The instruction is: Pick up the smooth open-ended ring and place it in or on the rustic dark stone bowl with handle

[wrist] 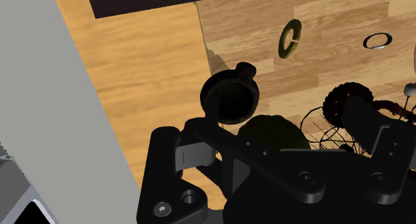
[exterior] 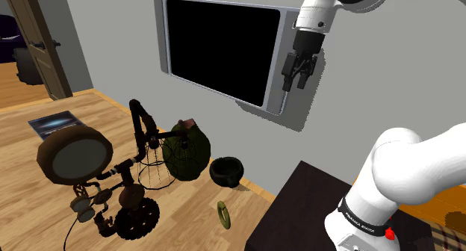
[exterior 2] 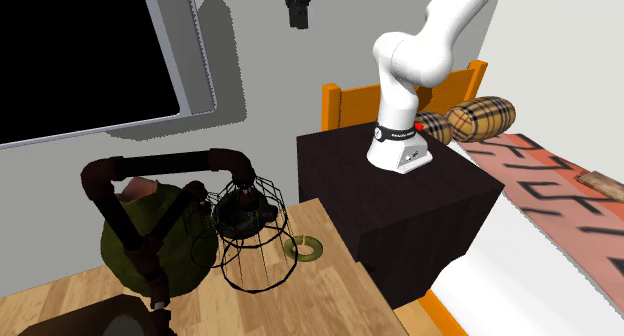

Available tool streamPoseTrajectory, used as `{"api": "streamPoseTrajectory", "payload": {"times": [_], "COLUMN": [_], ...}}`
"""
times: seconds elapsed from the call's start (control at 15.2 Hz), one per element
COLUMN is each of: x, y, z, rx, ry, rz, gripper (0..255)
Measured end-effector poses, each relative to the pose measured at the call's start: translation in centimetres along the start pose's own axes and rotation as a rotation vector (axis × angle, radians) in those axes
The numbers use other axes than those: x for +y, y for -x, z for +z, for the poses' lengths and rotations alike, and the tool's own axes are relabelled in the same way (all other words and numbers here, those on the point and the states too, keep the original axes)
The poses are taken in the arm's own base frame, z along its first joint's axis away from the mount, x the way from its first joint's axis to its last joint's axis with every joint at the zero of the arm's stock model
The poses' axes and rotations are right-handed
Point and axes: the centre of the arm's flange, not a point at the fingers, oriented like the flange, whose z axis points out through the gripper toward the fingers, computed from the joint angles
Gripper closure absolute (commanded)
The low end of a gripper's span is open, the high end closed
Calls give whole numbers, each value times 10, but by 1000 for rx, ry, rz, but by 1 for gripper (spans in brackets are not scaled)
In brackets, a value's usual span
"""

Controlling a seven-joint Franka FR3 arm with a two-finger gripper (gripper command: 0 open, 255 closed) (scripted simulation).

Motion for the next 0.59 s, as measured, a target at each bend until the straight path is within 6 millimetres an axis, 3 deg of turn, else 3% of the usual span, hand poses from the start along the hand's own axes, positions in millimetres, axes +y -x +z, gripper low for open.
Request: {"api": "streamPoseTrajectory", "payload": {"times": [0.2,0.59], "x": [-6,-36], "y": [-2,-14], "z": [15,86], "rx": [-3,-15], "ry": [2,12], "rz": [10,60], "gripper": [0,0]}}
